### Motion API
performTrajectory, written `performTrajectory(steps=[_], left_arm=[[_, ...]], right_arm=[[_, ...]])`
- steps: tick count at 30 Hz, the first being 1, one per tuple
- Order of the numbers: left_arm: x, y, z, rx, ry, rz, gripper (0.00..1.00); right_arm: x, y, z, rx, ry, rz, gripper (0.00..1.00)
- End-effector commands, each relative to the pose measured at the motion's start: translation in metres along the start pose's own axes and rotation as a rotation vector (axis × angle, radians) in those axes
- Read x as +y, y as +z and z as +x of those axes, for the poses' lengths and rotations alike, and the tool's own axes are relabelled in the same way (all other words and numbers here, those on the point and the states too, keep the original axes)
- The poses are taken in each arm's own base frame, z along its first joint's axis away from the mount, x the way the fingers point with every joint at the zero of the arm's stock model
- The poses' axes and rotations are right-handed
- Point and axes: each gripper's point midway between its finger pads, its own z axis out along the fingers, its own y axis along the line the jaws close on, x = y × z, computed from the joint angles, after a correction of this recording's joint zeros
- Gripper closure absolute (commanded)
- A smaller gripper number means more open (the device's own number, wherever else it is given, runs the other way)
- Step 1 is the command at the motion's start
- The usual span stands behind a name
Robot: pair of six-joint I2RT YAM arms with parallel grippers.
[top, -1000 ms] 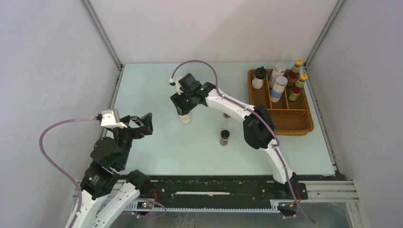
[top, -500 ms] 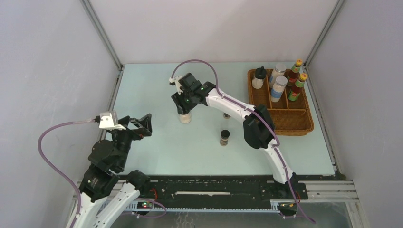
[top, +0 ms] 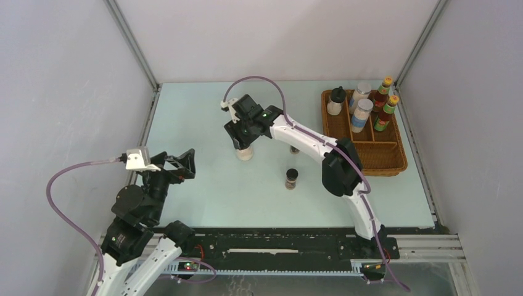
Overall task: Organize the condiment bottles
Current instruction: Pick up the bottle from the center of the board, then place the bottle in the storage box.
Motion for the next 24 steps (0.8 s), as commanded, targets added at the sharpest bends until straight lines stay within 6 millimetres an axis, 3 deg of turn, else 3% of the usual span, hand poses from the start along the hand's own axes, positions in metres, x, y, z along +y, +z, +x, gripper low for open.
performTrajectory(steps=[1,8,12,24], left_arm=[[0.002,-0.002,0.002,-0.005,-0.013,-0.005,0.0],[0.0,-0.004,-0.002,-0.007,-0.027,0.003,0.0],[0.0,-0.005,-0.001,-0.002,-0.036,0.006,0.0],[-0.005,-0.002,0.001,0.01,-0.046,0.02,0.0]], right_arm=[[0.012,-0.071,-0.055,-0.189,-0.024,0.018,1.0],[0.014,-0.112,-0.064,-0.252,-0.028,0.076,1.0],[0.007,-0.153,-0.07,-0.323,0.006,0.126,1.0],[-0.042,-0.259,-0.055,-0.479,0.144,0.298,1.0]])
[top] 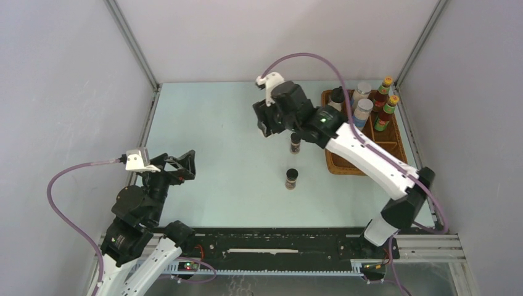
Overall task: Organize the condiment bottles
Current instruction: Place the bottle in the storage box.
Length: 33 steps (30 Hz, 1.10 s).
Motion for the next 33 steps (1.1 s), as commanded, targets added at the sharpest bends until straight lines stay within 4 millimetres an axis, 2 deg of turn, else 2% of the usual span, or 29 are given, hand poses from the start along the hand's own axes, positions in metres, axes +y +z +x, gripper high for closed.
performTrajectory(steps=[1,5,16,22,33], left_arm=[[-0.006,0.001,-0.002,-0.001,-0.022,0.022,0.0],[-0.008,0.003,-0.001,0.001,-0.021,0.027,0.0],[-0.011,0.008,0.004,0.013,-0.017,0.036,0.0],[-0.013,0.011,0.007,0.018,-0.016,0.042,0.0],[-0.012,0.012,0.011,0.024,-0.014,0.041,0.0]], right_arm=[[-0.039,-0.046,-0.033,-0.156,0.099,0.113,1.0],[-0.077,-0.069,-0.026,-0.183,0.159,0.203,1.0],[-0.171,-0.085,0.03,-0.164,0.3,0.41,1.0],[-0.209,-0.081,0.056,-0.141,0.365,0.466,1.0],[-0.25,-0.052,0.076,-0.11,0.422,0.512,1.0]])
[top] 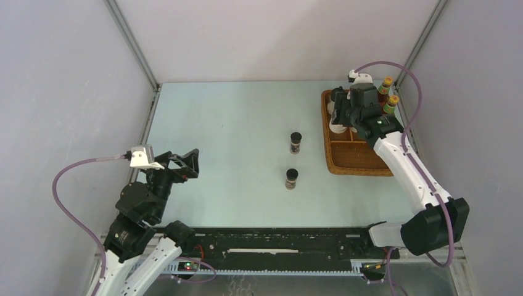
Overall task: Organize the condiment bottles
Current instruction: Place the bottle in the storage box.
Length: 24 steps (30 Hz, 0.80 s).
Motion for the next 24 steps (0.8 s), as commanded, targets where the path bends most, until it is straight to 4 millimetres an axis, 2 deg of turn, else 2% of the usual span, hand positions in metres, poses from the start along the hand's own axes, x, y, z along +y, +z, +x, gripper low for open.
performTrajectory(steps=[1,13,24], left_arm=[[-0.004,0.006,0.008,0.009,-0.009,0.016,0.0],[-0.005,0.009,0.008,0.006,0.003,0.016,0.0],[-0.006,0.012,0.009,0.009,0.016,0.015,0.0]], right_arm=[[0.0,0.016,-0.03,-0.103,0.063,-0.019,1.0],[-0.015,0.066,-0.021,-0.065,0.097,0.004,1.0],[-0.024,0.098,-0.009,-0.032,0.11,0.016,1.0]])
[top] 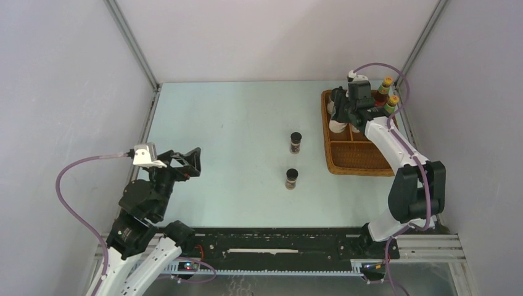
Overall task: Organize the condiment bottles
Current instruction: Place the bottle in the storage box.
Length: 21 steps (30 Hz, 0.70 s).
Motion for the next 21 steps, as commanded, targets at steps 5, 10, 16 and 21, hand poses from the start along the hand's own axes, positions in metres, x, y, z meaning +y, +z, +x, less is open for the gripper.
performTrajectory(steps=[5,10,16,21], left_arm=[[-0.006,0.007,0.002,-0.001,0.01,0.022,0.0],[-0.007,0.009,0.003,0.002,0.012,0.023,0.0],[-0.008,0.012,0.006,0.009,0.014,0.027,0.0],[-0.011,0.013,0.007,0.011,0.012,0.035,0.0]], right_arm=[[0.0,0.015,-0.028,-0.096,0.043,-0.02,1.0],[-0.002,0.026,-0.021,-0.077,0.045,-0.018,1.0],[-0.004,0.035,-0.015,-0.057,0.041,-0.016,1.0],[-0.008,0.041,-0.009,-0.04,0.039,-0.008,1.0]])
